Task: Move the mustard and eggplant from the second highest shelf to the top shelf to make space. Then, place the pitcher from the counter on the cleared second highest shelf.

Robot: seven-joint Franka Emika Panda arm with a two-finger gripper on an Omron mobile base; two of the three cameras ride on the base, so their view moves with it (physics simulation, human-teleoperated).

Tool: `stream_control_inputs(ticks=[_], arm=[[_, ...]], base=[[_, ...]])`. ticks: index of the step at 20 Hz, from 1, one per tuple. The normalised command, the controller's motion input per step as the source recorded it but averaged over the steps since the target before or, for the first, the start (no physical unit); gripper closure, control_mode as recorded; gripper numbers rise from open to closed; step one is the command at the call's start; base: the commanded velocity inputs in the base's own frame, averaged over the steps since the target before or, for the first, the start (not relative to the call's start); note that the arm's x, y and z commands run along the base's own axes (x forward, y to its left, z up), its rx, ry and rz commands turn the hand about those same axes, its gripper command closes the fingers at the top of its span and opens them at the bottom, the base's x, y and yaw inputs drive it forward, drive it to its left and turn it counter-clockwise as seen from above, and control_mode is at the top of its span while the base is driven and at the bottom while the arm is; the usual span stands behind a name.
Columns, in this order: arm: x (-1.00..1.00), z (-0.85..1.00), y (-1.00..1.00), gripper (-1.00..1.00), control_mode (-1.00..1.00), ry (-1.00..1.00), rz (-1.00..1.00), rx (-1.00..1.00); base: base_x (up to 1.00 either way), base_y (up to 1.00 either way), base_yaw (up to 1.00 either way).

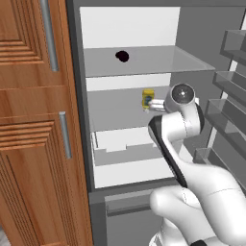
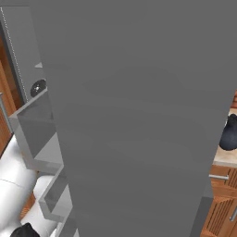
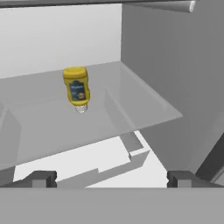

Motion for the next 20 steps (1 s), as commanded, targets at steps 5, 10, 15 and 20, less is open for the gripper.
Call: stream_control_inputs(ticks=[5, 10, 15, 20], arm=[[0.22, 0.0, 0.0, -1.0, -1.0, 0.0, 0.0, 0.07], [0.17, 0.0, 0.0, -1.0, -1.0, 0.0, 0.02, 0.07], [0.18, 0.0, 0.0, -1.0, -1.0, 0.0, 0.02, 0.06], [0.18, 0.0, 0.0, -1.0, -1.0, 0.0, 0.04, 0.06]], base=[[0.0, 0.0, 0.0], [0.0, 0.0, 0.0], [0.0, 0.0, 0.0], [0.0, 0.0, 0.0]])
